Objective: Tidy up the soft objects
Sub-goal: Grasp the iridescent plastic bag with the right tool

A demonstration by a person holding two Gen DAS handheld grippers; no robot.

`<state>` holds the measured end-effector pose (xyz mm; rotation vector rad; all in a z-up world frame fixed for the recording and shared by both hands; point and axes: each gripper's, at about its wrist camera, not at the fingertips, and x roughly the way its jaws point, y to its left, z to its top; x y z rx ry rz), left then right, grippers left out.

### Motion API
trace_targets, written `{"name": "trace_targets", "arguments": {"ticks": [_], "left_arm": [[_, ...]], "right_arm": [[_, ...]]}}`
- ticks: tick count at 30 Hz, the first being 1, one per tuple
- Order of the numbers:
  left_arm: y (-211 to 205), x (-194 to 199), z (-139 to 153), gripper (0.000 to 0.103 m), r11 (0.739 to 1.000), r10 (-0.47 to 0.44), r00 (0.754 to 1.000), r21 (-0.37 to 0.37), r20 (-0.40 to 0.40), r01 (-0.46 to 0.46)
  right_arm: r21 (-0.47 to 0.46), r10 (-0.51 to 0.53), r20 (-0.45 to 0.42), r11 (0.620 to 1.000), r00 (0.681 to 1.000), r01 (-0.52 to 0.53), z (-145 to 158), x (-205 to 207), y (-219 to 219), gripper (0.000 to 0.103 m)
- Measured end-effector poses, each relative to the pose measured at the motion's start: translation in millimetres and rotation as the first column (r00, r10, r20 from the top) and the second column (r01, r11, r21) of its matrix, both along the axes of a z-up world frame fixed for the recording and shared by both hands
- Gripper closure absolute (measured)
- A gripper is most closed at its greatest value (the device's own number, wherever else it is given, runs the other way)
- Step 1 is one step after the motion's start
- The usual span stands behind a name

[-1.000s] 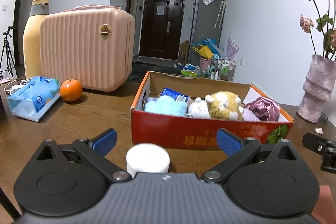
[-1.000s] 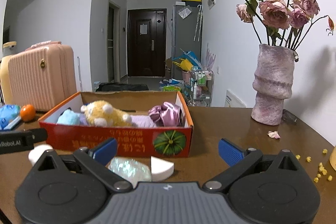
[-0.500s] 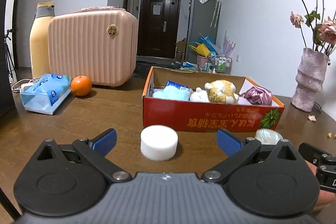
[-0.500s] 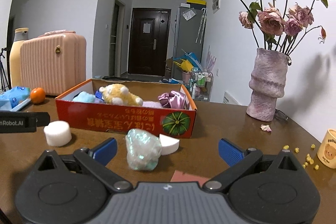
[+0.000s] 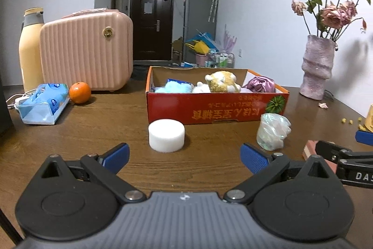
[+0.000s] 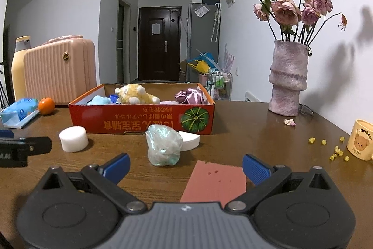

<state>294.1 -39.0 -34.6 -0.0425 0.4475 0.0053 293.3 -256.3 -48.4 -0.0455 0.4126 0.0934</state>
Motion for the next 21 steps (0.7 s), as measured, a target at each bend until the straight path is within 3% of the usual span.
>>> {"name": "trace_targets", "arguments": {"ticks": [7,21], "left_arm": [[6,1,1,0.000,0.999,-0.026,0.999,-0.034,-0.023,0.025],[40,8,-2,0.000,1.000,0.007,0.999,-0.015,-0.040,-0.008]], "right_arm": [[-0.022,-0.002,-0.012,1.000,1.000,0.002,-8,0,9,0.000],[-0.024,-0.001,-0.031,1.000,1.000,0.000,-15,24,42,0.000]]}}
